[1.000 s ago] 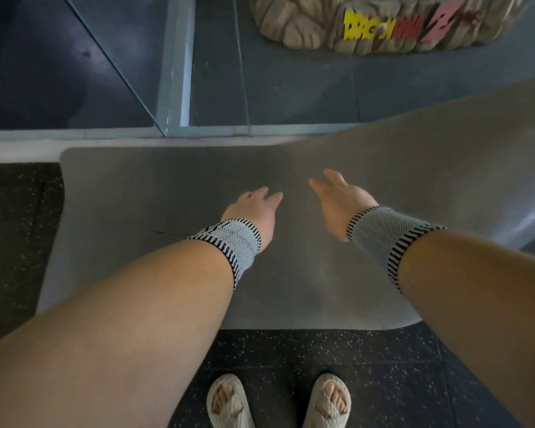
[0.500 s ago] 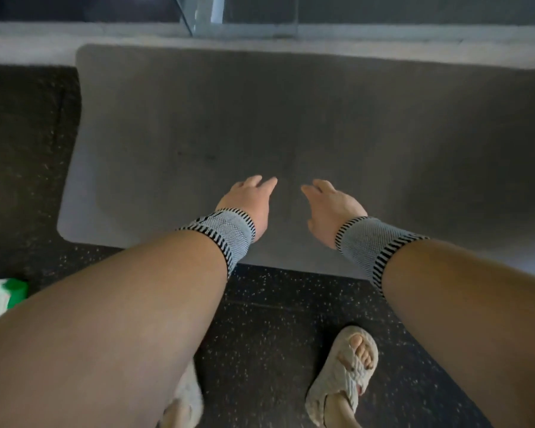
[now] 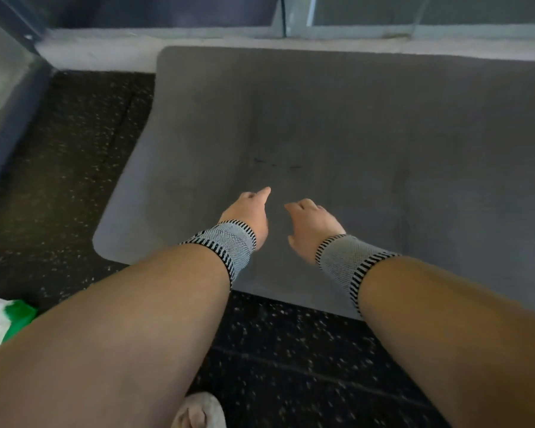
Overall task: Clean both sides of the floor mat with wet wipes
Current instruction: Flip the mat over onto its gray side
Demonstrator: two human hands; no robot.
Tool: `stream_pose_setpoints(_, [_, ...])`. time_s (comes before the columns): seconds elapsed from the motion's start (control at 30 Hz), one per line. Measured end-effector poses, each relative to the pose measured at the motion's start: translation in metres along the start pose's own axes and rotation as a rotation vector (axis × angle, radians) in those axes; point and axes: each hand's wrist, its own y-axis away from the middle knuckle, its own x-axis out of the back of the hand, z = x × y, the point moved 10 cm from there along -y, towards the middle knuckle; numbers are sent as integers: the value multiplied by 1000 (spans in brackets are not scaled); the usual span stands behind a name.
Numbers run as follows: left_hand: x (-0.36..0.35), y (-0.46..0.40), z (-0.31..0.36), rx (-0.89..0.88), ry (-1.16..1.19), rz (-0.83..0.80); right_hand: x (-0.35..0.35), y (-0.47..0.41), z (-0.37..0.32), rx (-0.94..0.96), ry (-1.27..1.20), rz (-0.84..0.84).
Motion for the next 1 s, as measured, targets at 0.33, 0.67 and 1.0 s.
stream_pose_setpoints(0.33, [-24,-45,-183,175,135,113,-85,-83,-135,146,96,21])
stream_pose_setpoints(0.67, [-8,-18,-354,620,240,228,-151,-109,-249,239,133,-26])
stream_pose_setpoints(1.0, [-9,7,-415,878,788,449,-162,-119,-281,251,193,-20])
